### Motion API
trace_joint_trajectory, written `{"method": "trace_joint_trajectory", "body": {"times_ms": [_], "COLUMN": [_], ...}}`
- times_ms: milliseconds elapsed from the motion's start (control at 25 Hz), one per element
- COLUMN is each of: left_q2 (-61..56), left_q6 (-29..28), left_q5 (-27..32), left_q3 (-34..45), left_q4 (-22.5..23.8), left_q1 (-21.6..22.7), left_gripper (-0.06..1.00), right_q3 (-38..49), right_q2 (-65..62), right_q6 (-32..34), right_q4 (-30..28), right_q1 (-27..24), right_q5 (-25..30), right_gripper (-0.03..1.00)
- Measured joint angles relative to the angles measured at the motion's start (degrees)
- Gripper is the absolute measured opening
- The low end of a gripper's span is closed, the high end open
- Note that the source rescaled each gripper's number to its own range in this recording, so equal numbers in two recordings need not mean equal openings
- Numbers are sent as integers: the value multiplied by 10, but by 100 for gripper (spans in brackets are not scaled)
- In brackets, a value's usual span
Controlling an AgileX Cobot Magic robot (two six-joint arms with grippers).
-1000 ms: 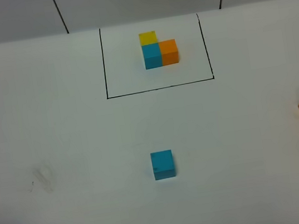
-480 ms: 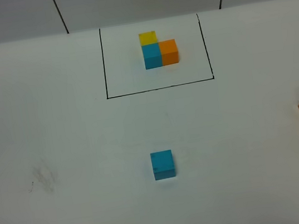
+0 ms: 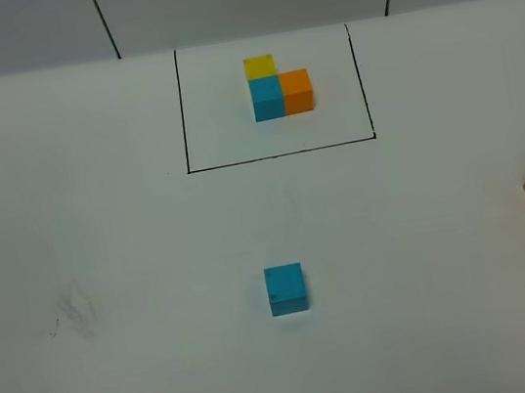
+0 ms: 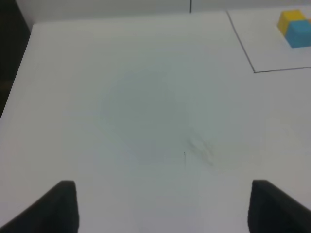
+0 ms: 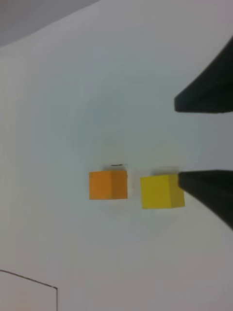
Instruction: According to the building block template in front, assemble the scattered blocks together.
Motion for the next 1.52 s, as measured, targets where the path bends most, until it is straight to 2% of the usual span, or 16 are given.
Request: {"method": "trace_joint_trajectory", "body": {"times_ms": [160, 280, 1520], "left_q2": [-1, -2, -18], "left_q6": [-34, -48, -62], "left_q5": [-29, -27, -26], "left_q3": [64, 87, 90], "left_q4": [14, 23, 23], "left_q1": [4, 4, 17], "left_gripper": [61, 61, 60], "right_q3": [0, 0, 0], "right_q2": [0, 0, 0], "right_q6": [0, 0, 0], "right_q4": [0, 0, 0], "right_q1": [0, 0, 0], "right_q5": [0, 0, 0], "right_gripper": [0, 0, 0]}}
